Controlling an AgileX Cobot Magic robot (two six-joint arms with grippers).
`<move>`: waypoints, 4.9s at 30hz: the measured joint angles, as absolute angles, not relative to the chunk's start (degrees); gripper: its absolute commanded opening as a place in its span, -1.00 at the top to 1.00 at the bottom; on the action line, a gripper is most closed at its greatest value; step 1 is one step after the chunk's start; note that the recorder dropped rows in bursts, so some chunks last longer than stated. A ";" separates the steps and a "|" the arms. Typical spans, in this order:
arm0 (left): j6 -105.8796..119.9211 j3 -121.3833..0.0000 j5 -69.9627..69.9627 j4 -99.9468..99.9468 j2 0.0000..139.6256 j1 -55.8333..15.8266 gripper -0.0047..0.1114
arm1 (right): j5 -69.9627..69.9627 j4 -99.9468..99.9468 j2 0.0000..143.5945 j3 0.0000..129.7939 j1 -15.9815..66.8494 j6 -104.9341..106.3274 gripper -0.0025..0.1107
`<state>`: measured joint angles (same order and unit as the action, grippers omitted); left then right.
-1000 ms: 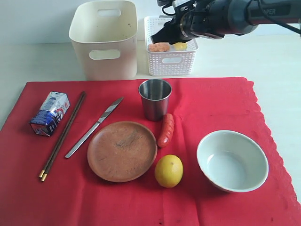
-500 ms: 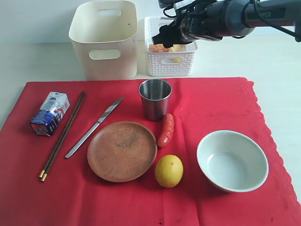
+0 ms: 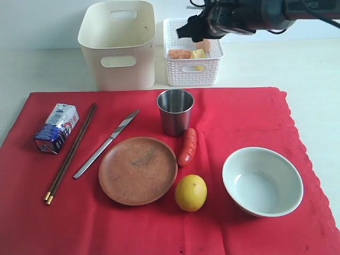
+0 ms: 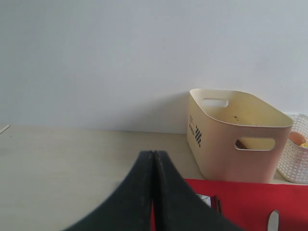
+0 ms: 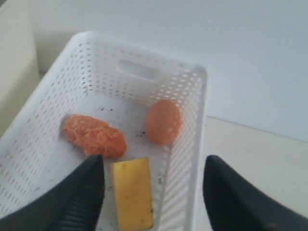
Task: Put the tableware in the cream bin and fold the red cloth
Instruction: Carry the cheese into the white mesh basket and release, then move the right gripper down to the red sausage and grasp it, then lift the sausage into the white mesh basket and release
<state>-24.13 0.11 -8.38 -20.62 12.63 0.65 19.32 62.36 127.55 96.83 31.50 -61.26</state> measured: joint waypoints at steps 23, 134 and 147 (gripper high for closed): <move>-24.13 0.11 -8.38 -20.62 12.63 0.65 0.90 | 30.65 45.03 100.68 78.96 31.50 -46.29 0.96; -24.13 0.11 -8.38 -20.62 12.63 0.65 0.90 | 19.54 45.93 92.02 50.94 49.54 -57.73 0.96; -24.13 0.11 -8.38 -20.62 12.63 0.65 0.90 | 19.89 78.67 91.35 50.94 45.10 -85.44 0.96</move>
